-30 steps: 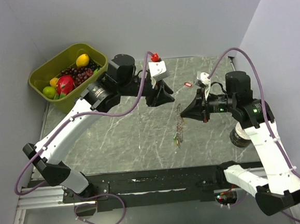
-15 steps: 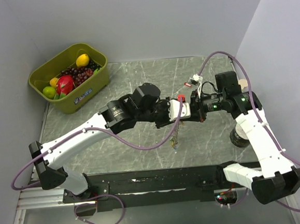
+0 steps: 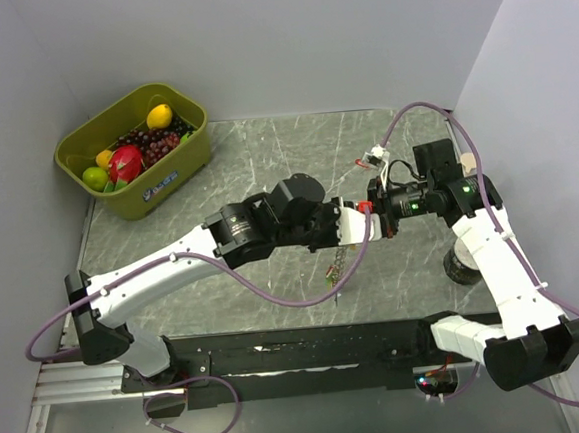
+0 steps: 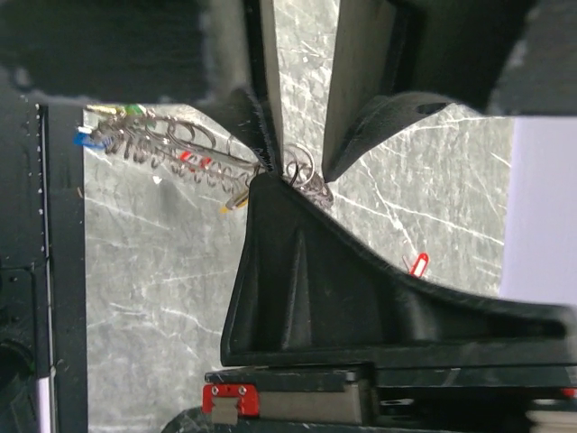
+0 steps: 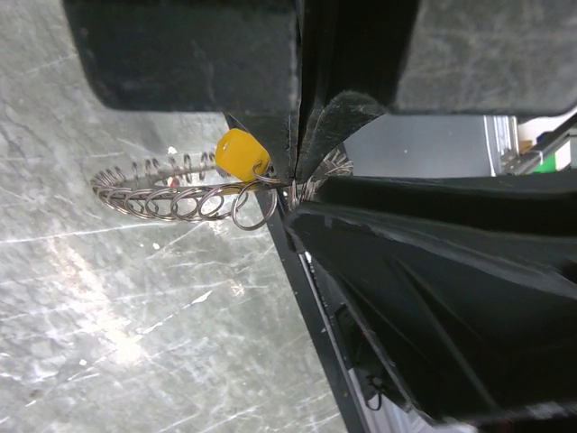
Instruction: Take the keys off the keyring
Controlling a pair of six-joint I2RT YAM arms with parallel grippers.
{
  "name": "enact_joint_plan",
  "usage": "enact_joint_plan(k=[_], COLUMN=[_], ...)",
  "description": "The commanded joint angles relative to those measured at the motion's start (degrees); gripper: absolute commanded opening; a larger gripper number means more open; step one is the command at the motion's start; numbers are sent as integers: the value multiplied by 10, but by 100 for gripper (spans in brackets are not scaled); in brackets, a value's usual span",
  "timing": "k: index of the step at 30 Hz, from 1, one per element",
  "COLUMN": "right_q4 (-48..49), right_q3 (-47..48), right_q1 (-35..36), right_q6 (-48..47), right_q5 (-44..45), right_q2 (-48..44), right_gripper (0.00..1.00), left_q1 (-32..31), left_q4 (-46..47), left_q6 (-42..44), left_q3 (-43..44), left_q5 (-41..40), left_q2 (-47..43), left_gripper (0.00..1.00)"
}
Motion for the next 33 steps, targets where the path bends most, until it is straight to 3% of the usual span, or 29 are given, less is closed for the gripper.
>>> enact_joint_plan(k=[1,33], right_q4=[-4,-58], right_q3=[7,12], right_q1=[-5,-7], right_q6=[-11,-66], right_q5=[-39,-78], right_q2=[-12,-16], right_gripper=[0,0], left_q1=[-12,-33], left_q4=[18,23], left_q6=[15,46], left_q3=[-1,-36], left_q5=[-27,-77], left_q2=[12,9], left_gripper=[29,16])
